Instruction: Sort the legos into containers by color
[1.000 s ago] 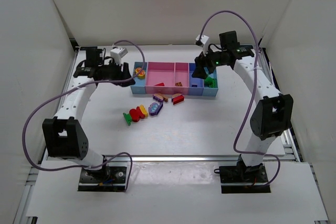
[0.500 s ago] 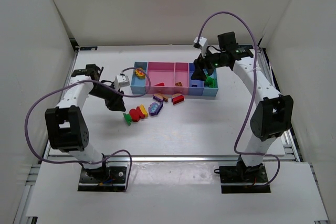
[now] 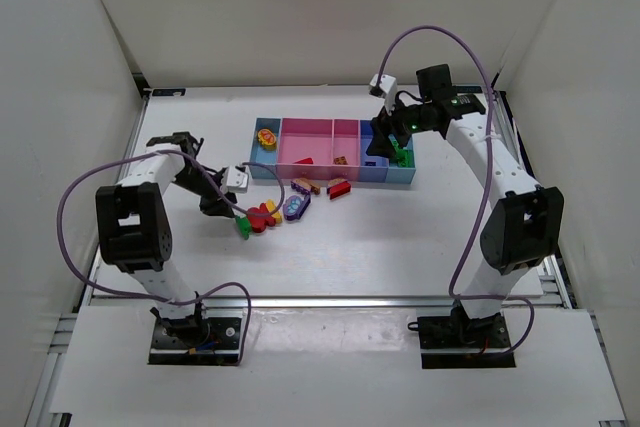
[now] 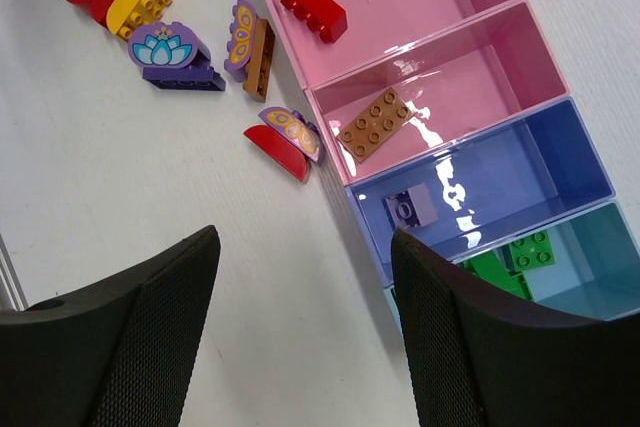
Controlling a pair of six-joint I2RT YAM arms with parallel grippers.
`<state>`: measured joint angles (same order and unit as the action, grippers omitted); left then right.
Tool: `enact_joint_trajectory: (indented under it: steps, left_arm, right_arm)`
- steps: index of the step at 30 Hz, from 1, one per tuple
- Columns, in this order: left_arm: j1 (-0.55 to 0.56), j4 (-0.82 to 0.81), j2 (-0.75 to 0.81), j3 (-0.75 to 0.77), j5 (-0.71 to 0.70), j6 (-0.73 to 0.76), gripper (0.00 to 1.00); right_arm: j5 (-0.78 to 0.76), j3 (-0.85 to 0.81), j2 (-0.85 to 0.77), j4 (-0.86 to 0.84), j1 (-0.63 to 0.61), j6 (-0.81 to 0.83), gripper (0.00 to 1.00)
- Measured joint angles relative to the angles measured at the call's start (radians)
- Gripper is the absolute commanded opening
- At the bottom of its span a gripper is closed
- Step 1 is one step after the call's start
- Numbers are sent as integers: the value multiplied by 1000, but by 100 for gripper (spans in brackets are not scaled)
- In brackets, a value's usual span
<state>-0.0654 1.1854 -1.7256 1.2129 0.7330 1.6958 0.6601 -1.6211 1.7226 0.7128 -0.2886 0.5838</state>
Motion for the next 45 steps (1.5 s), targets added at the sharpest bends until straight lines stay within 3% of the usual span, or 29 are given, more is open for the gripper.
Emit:
enact_joint_trajectory:
  steps: [11, 27, 45]
  left_arm:
    - [13, 20, -16, -27, -39, 243, 54]
    - [49, 43, -17, -71, -46, 276, 56]
    - [49, 37, -122, 27, -80, 278, 56]
  right_arm:
    - [-21, 11, -12, 1, 0, 0, 72]
    - [-30, 14, -13, 3, 0, -1, 73]
    - [-35, 14, -13, 3, 0, -8, 73]
